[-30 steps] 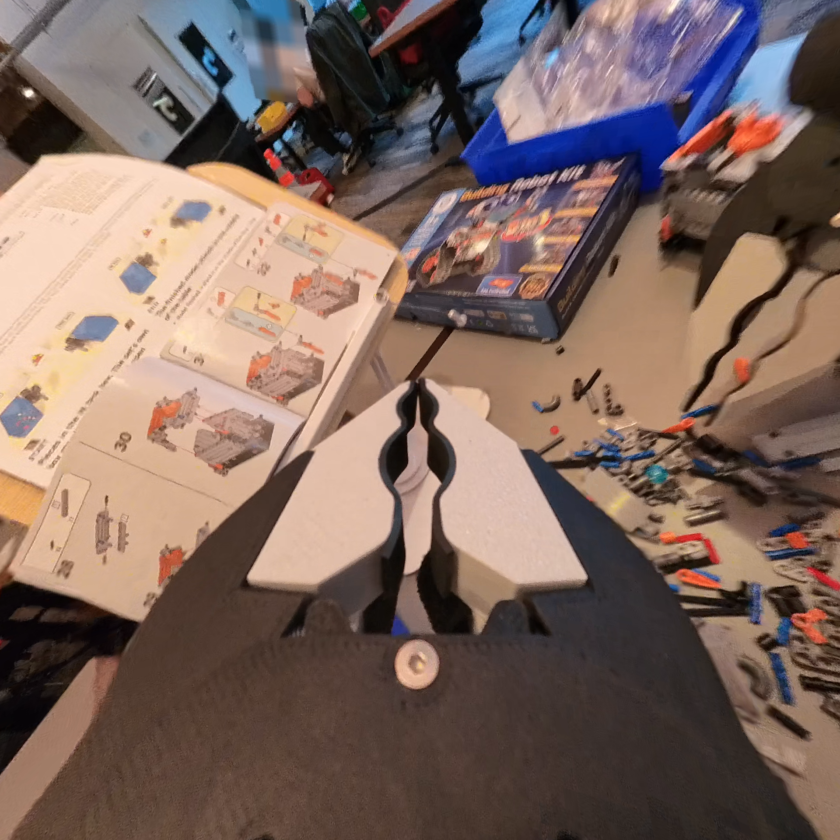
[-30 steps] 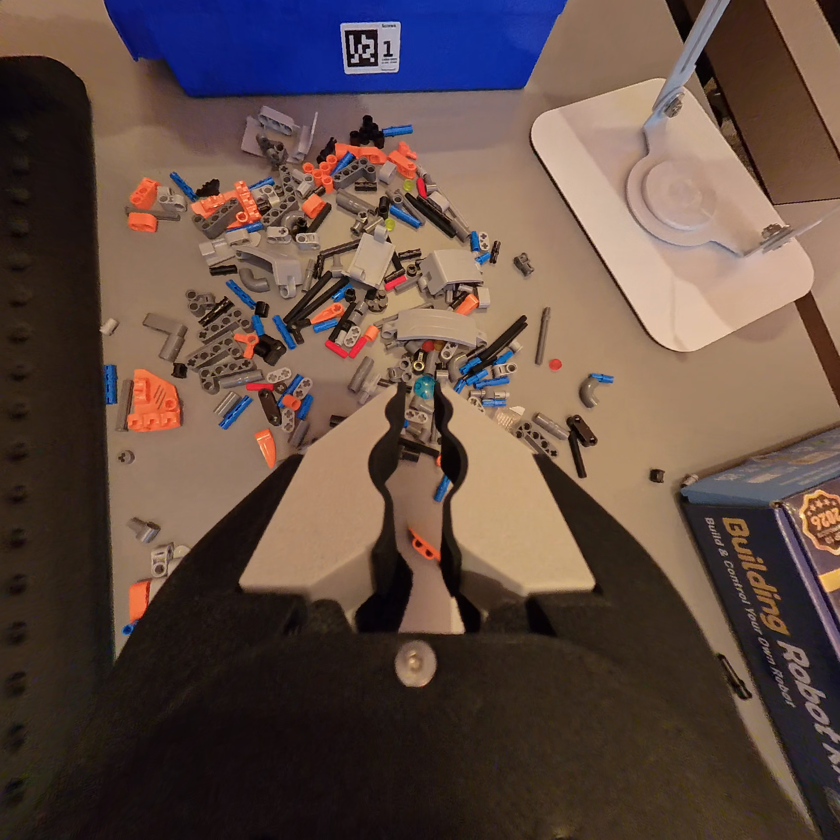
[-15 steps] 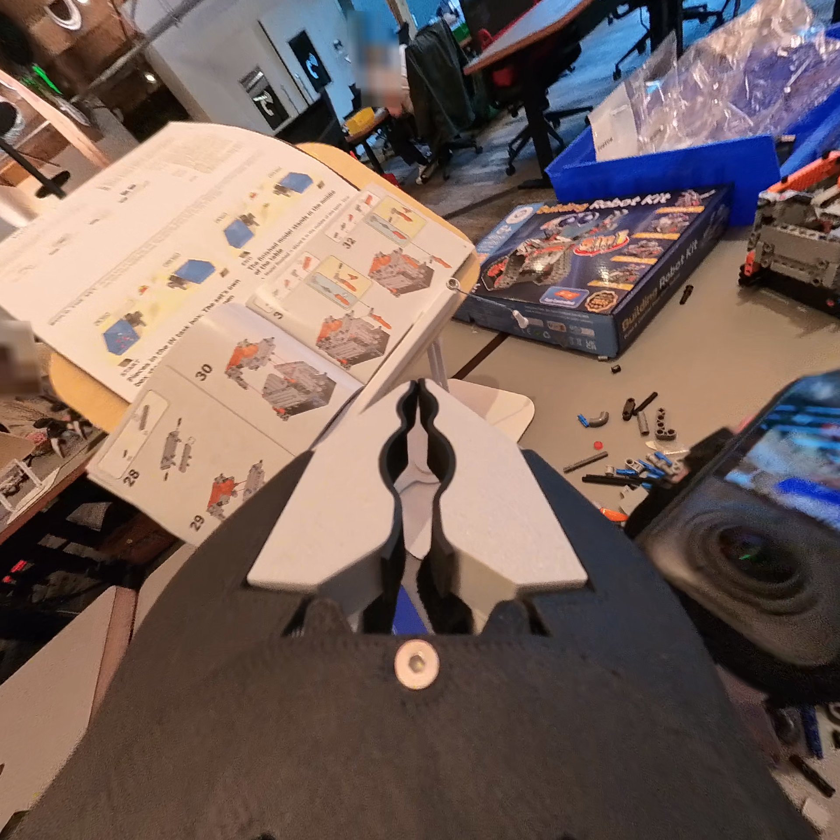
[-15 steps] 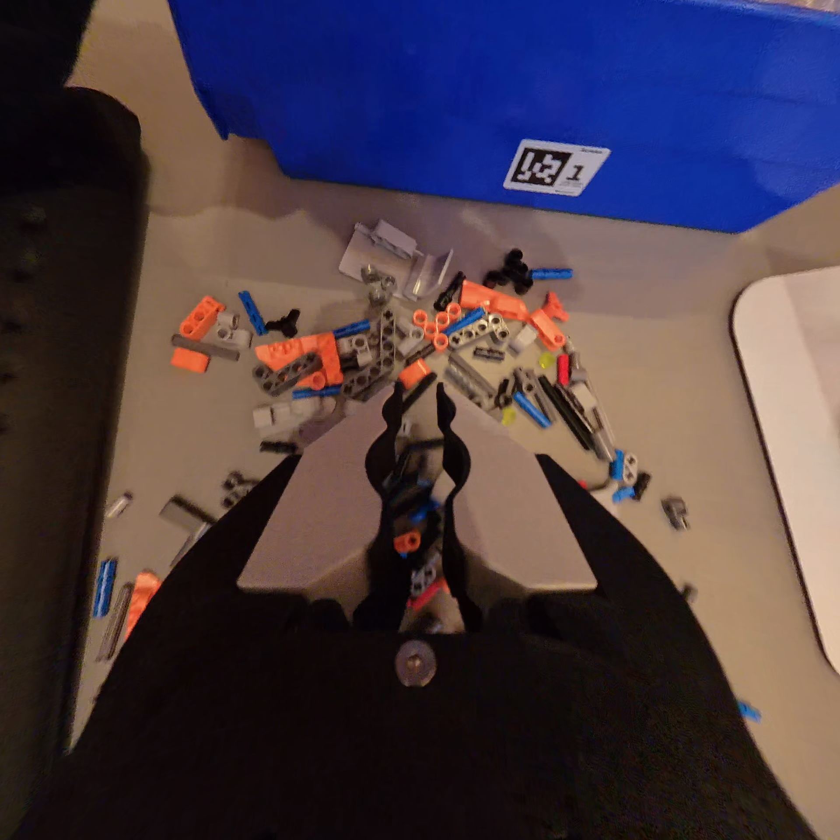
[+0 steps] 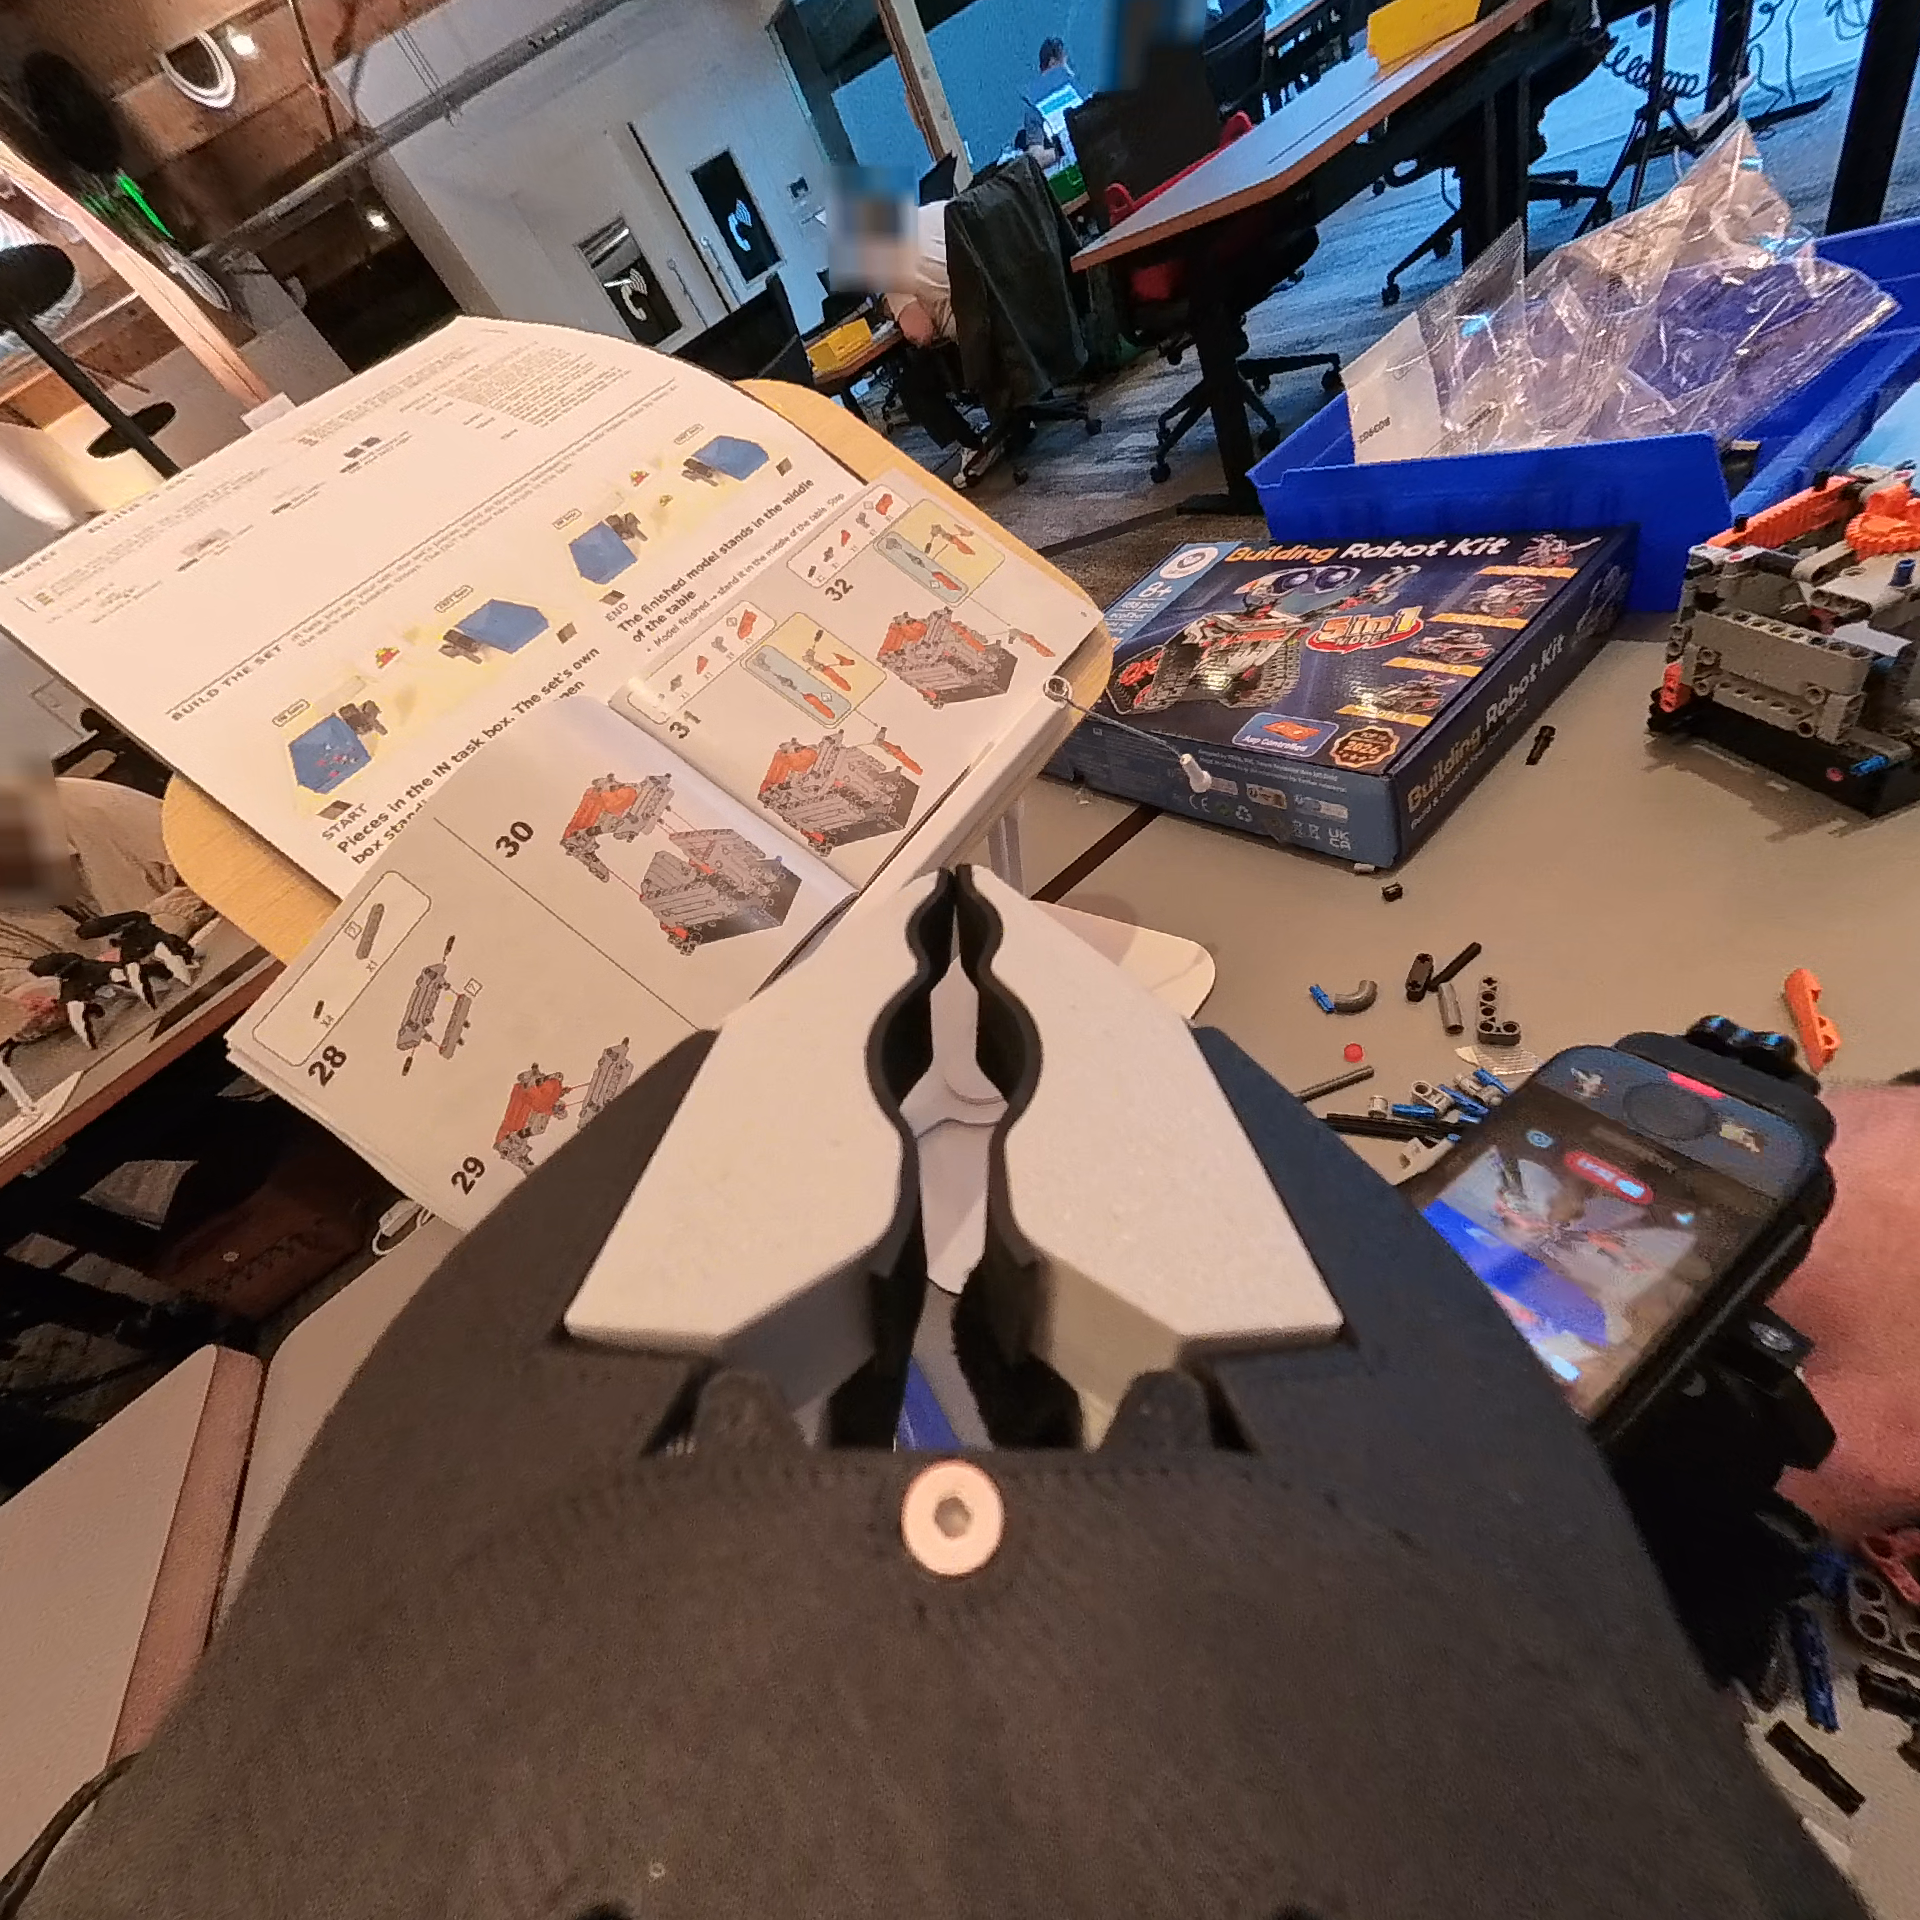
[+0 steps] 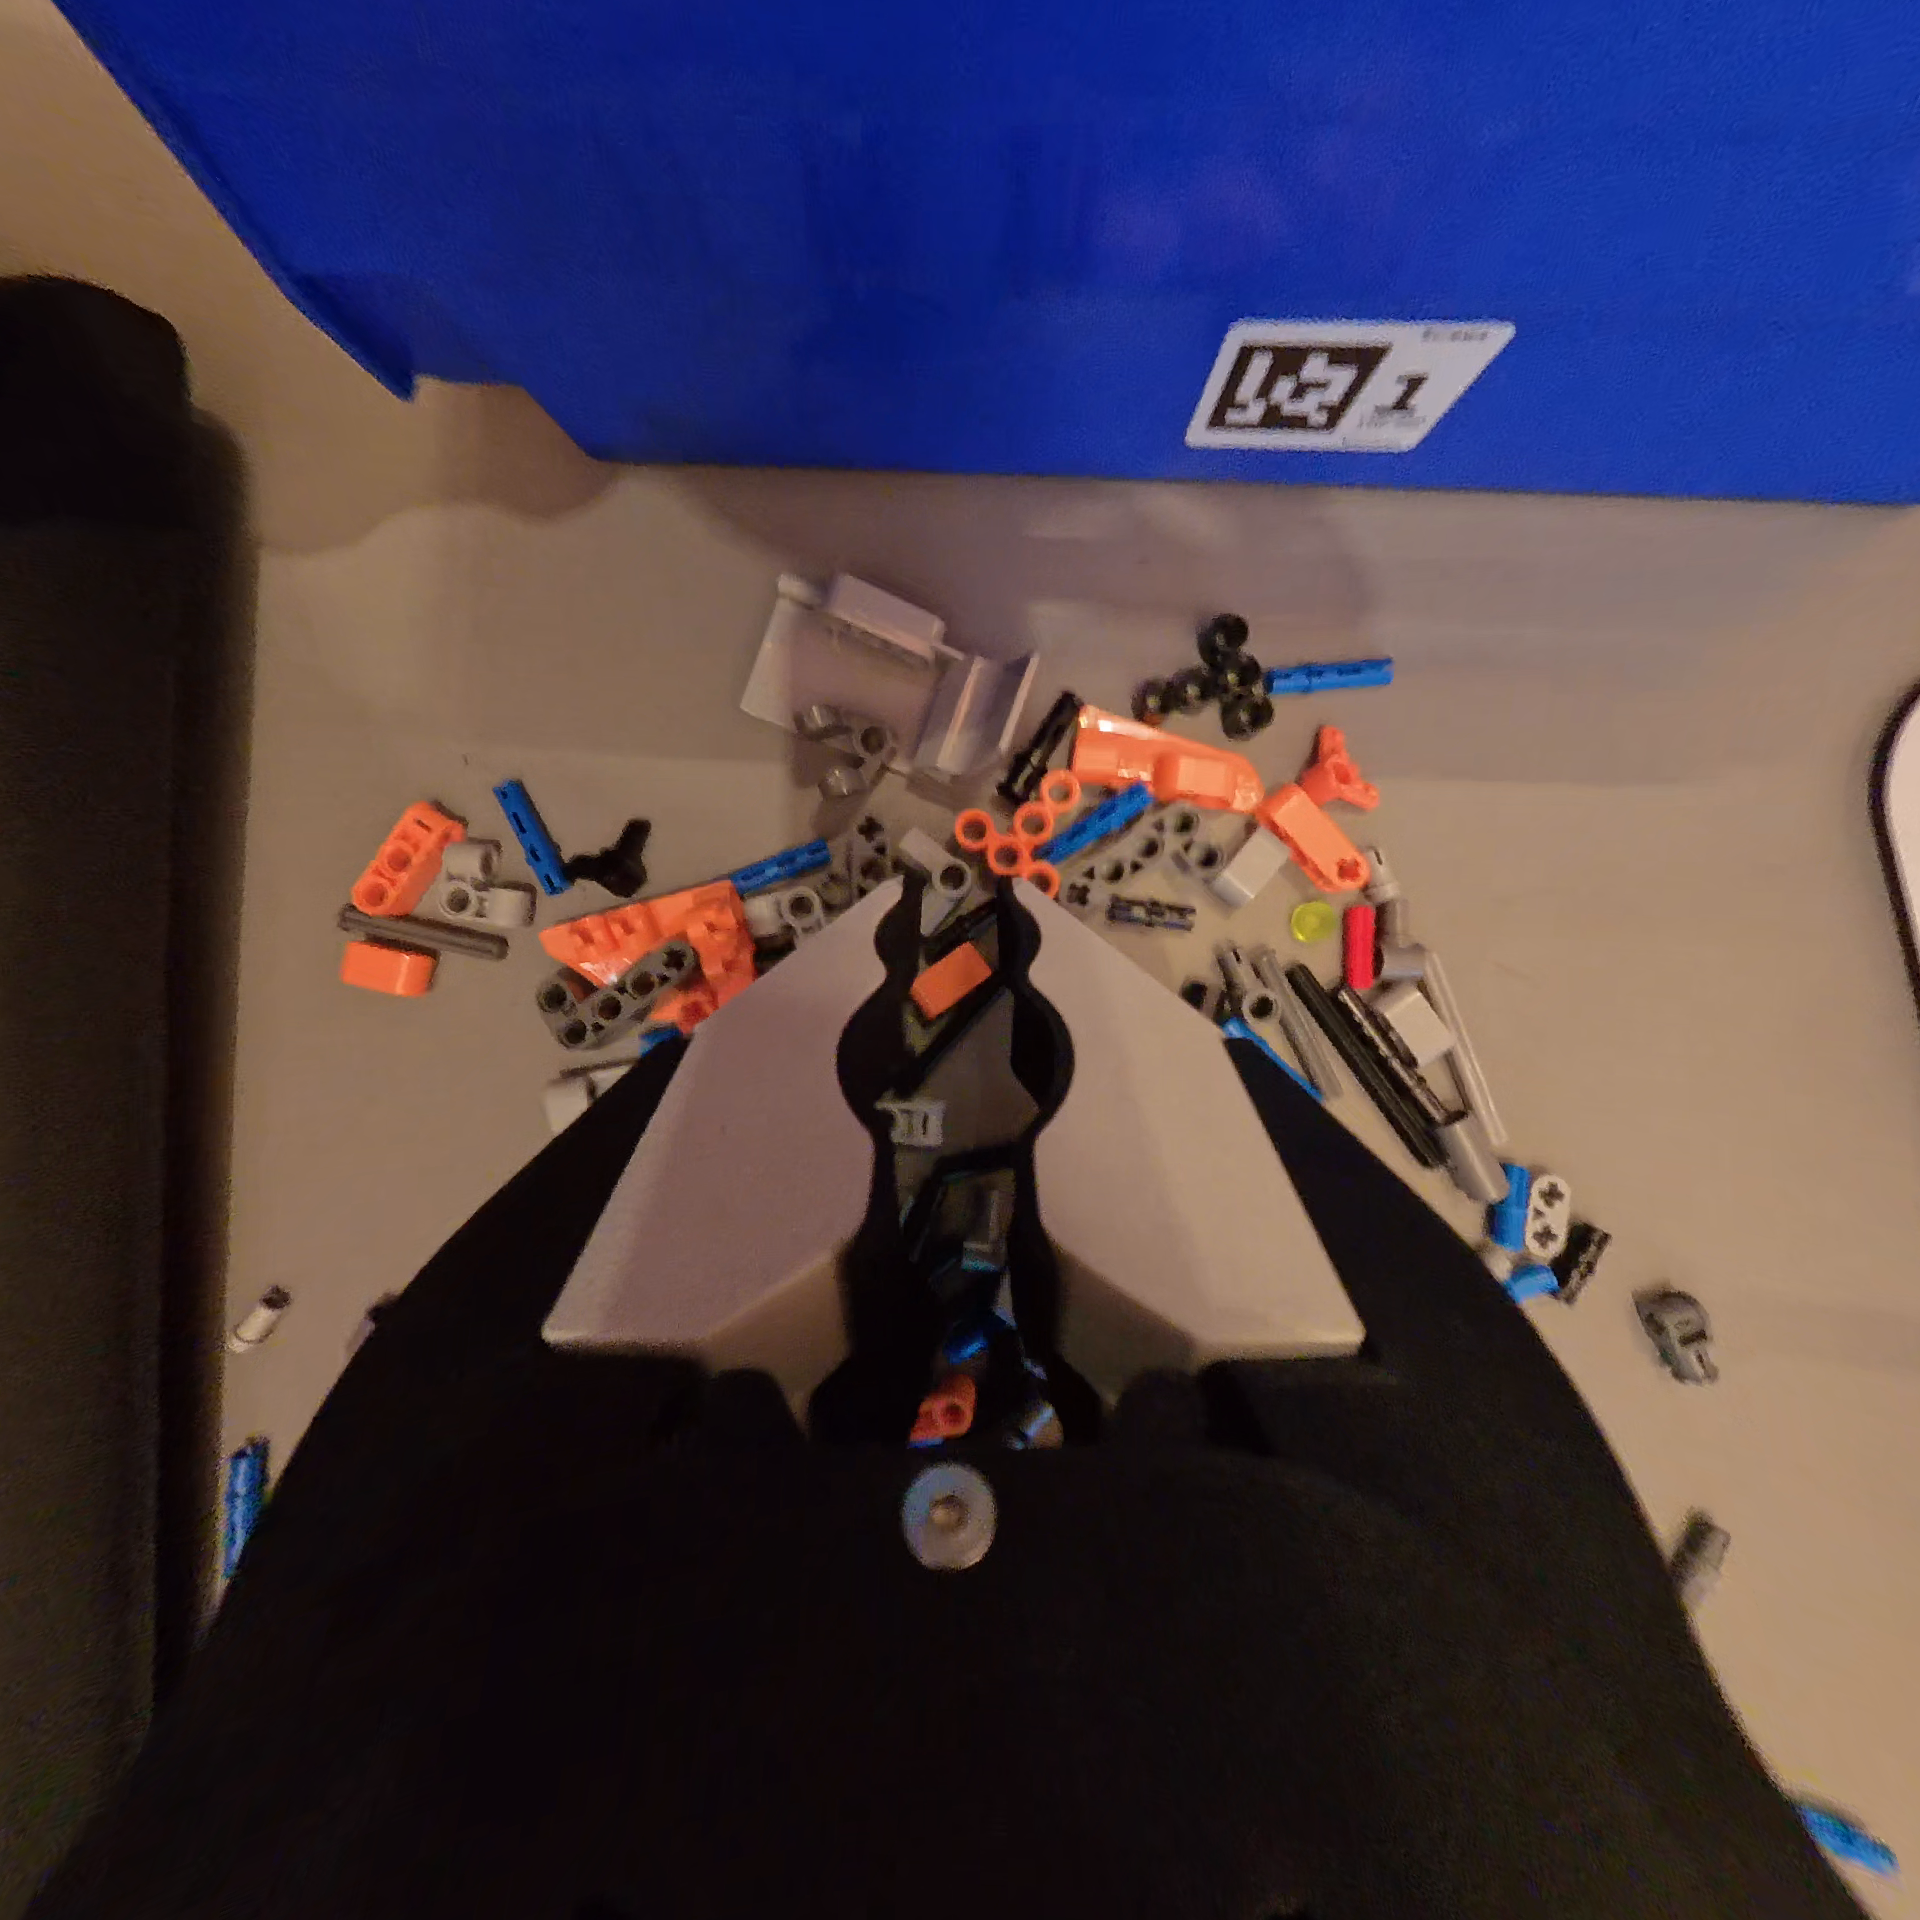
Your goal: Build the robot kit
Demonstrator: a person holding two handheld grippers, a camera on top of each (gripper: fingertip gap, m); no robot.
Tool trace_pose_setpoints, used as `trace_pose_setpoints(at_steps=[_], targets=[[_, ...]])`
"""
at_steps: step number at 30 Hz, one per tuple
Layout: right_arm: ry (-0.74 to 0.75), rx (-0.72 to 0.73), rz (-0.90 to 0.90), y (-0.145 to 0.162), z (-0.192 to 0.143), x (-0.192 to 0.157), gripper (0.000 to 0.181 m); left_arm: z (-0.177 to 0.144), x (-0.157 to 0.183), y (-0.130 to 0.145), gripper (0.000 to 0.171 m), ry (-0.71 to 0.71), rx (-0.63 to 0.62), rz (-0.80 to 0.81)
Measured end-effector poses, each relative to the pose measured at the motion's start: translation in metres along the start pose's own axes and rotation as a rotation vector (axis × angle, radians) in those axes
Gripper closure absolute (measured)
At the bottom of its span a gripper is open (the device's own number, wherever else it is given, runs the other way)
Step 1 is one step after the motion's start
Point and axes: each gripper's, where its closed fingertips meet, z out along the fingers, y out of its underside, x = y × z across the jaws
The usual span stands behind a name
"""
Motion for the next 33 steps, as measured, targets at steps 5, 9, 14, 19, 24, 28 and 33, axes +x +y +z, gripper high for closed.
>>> trace_pose_setpoints(at_steps=[5, 9, 14, 19, 24, 28, 33], targets=[[0.002, -0.007, -0.011, 0.002, 0.001, -0.002, 0.172, -0.001, 0.0, -0.001, 0.171, 0.005, 0.01, -0.008], [0.013, -0.013, -0.025, 0.003, 0.003, -0.002, 0.172, 0.001, 0.002, 0.001, 0.171, 0.012, 0.005, -0.006], [0.046, 0.007, -0.036, 0.003, -0.011, -0.001, 0.172, 0.002, 0.002, 0.002, 0.171, 0.012, 0.002, -0.006], [0.082, 0.074, -0.008, 0.007, -0.05, -0.004, 0.173, 0.001, 0.002, 0.001, 0.171, 0.011, 0.0, -0.007], [0.136, 0.135, 0.049, 0.031, -0.093, -0.008, 0.173, -0.002, 0.009, -0.005, 0.171, 0.01, -0.004, 0.021], [0.219, 0.155, 0.125, 0.066, -0.128, 0.002, 0.172, 0.004, 0.024, -0.007, 0.171, 0.04, -0.016, 0.043], [0.308, 0.16, 0.236, 0.118, -0.163, 0.012, 0.173, 0.017, 0.049, -0.003, 0.171, 0.074, -0.063, 0.082]])
